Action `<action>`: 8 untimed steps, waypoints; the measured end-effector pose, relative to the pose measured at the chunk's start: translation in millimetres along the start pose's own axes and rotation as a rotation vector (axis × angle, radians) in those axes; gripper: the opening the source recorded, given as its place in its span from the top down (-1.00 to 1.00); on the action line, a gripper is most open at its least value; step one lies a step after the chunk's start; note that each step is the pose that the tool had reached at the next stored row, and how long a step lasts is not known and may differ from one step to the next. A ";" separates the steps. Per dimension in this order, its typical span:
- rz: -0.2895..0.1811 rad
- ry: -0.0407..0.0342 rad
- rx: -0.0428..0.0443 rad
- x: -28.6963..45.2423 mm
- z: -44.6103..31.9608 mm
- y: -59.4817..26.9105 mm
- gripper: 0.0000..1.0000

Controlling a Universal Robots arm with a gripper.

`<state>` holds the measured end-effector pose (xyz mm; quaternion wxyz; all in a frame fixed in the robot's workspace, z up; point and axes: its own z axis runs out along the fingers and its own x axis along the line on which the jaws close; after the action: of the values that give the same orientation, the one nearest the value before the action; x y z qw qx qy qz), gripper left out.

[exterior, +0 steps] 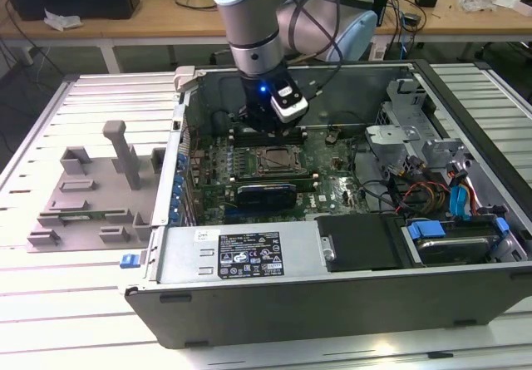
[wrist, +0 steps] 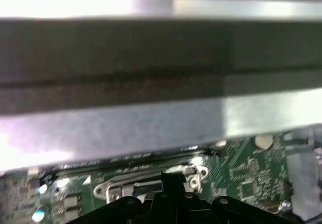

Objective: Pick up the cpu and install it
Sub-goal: 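Install the first cpu locking lever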

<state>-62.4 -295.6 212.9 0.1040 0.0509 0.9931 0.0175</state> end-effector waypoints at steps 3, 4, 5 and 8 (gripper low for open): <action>-0.003 0.0801 0.0355 -2.2 0.3 -2.5 0.79; -0.002 0.0891 0.0365 -2.5 0.4 -3.8 0.79; -0.002 0.0983 0.0375 -3.3 0.5 -6.6 0.79; -0.001 0.1248 0.0402 -12.4 2.2 -12.9 0.79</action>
<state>-51.1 -309.6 212.7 0.0408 0.0512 0.9979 0.0006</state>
